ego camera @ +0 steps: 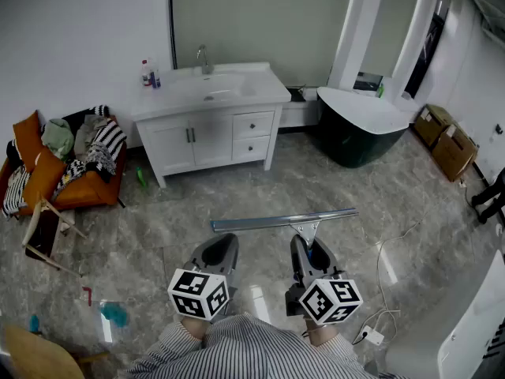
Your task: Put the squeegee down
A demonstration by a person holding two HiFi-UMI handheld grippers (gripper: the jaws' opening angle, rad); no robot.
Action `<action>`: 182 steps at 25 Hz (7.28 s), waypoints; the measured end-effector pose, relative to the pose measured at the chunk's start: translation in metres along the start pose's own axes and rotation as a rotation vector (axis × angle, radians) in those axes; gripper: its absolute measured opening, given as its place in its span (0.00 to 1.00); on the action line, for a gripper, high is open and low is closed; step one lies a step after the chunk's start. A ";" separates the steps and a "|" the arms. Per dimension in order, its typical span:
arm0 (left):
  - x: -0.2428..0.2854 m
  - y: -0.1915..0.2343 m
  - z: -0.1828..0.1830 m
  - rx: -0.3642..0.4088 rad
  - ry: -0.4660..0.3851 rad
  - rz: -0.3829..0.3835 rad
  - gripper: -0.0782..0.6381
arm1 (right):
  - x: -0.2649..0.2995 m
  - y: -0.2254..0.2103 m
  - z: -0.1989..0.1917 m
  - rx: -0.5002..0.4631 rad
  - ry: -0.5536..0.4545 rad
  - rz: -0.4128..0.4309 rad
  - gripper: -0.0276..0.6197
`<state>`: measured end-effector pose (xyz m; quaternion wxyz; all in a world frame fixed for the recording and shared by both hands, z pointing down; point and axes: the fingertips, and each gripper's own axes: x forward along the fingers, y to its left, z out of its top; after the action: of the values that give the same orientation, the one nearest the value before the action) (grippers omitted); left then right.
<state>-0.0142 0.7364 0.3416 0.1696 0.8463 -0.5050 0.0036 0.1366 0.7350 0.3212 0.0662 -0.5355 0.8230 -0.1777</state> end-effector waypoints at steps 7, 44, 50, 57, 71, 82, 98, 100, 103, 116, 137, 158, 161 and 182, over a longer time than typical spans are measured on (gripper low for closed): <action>0.006 0.003 0.002 -0.002 -0.005 0.025 0.15 | -0.003 -0.006 0.006 -0.021 -0.008 -0.023 0.23; 0.013 0.047 0.013 0.137 0.015 -0.061 0.15 | 0.055 0.027 -0.024 -0.047 0.025 -0.089 0.23; 0.024 0.059 0.004 0.193 0.029 -0.022 0.15 | 0.070 0.017 -0.039 -0.021 0.057 -0.115 0.23; 0.067 0.090 0.019 0.149 0.013 0.026 0.15 | 0.121 -0.003 -0.035 -0.021 0.072 -0.095 0.23; 0.212 0.124 0.073 0.170 -0.020 0.048 0.15 | 0.260 -0.075 0.021 -0.033 0.082 -0.014 0.23; 0.305 0.148 0.094 0.146 -0.050 0.113 0.15 | 0.336 -0.136 0.051 -0.006 0.087 0.030 0.23; 0.371 0.163 0.089 0.115 0.013 0.085 0.15 | 0.378 -0.184 0.045 0.051 0.123 -0.015 0.23; 0.383 0.168 0.092 0.114 0.014 0.075 0.15 | 0.390 -0.190 0.048 0.046 0.121 -0.024 0.23; 0.400 0.179 0.099 0.111 0.011 0.064 0.15 | 0.412 -0.195 0.054 0.037 0.116 -0.031 0.23; 0.492 0.262 0.153 0.085 -0.001 0.037 0.15 | 0.538 -0.204 0.085 0.003 0.095 -0.036 0.23; 0.597 0.369 0.195 0.078 0.016 -0.021 0.15 | 0.687 -0.224 0.099 0.020 0.063 -0.102 0.23; 0.706 0.409 0.206 0.070 0.056 -0.013 0.15 | 0.792 -0.281 0.108 0.024 0.115 -0.079 0.23; 0.730 0.415 0.212 0.074 0.059 -0.010 0.15 | 0.816 -0.294 0.114 0.028 0.123 -0.072 0.23; 0.903 0.477 0.286 0.083 0.006 0.055 0.15 | 0.993 -0.373 0.188 -0.012 0.113 0.012 0.23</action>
<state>-0.0272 -0.3233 0.3670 0.1356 0.8384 -0.5270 0.0316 0.0981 -0.3408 0.3636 0.0173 -0.5201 0.8296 -0.2021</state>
